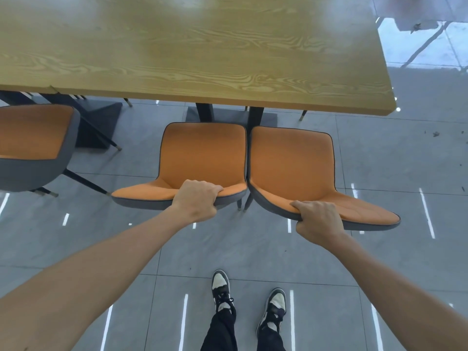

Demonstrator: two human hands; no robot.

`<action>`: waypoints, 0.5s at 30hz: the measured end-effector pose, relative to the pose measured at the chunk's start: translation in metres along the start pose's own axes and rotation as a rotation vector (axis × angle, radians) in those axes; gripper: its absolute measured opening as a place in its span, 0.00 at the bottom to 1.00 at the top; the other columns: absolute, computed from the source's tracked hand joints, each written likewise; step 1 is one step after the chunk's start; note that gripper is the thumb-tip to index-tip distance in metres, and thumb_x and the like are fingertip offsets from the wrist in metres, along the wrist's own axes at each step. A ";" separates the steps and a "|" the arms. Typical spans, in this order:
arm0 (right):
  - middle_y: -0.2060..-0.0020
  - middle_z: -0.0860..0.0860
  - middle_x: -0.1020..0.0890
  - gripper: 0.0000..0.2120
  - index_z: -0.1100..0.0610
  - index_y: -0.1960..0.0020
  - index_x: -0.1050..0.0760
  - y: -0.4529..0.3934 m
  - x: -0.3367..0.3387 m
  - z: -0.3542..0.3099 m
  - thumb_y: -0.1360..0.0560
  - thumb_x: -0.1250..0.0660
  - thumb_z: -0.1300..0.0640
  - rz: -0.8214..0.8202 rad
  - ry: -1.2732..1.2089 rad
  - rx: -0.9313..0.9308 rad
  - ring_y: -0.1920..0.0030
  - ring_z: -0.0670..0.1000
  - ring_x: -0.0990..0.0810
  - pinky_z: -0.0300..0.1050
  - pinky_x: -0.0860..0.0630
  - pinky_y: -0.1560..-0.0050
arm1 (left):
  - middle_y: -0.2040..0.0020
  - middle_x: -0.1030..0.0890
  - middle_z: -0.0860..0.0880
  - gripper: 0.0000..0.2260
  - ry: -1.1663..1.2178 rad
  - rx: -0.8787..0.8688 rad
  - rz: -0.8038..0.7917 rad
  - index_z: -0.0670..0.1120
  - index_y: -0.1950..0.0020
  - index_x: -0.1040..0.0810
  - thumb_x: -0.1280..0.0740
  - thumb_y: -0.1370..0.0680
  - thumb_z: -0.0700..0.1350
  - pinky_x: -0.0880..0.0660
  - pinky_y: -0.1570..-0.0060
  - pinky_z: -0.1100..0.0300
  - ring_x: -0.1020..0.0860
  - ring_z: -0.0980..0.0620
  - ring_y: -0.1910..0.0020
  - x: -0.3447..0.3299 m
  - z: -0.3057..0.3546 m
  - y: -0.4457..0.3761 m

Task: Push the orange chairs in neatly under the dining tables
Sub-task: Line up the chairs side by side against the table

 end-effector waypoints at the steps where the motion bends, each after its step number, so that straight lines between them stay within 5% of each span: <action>1: 0.75 0.47 0.21 0.17 0.51 0.58 0.19 0.000 0.000 0.000 0.45 0.32 0.61 -0.002 0.002 0.004 0.75 0.55 0.24 0.41 0.36 0.76 | 0.60 0.18 0.55 0.14 0.000 0.005 0.000 0.55 0.51 0.21 0.38 0.35 0.47 0.36 0.69 0.58 0.21 0.50 0.64 0.001 0.001 0.000; 15: 0.77 0.47 0.25 0.12 0.52 0.63 0.23 -0.009 0.001 0.005 0.45 0.39 0.59 -0.009 -0.030 0.017 0.78 0.54 0.29 0.42 0.32 0.78 | 0.65 0.20 0.54 0.13 0.017 -0.006 0.032 0.53 0.54 0.20 0.38 0.36 0.47 0.39 0.71 0.59 0.22 0.49 0.68 0.011 0.000 -0.004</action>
Point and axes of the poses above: each hand's wrist, its own y-axis away from the middle knuckle, its own x-axis out of the back of the hand, z = x × y, the point moved 5 cm from there along -y, towards the middle knuckle
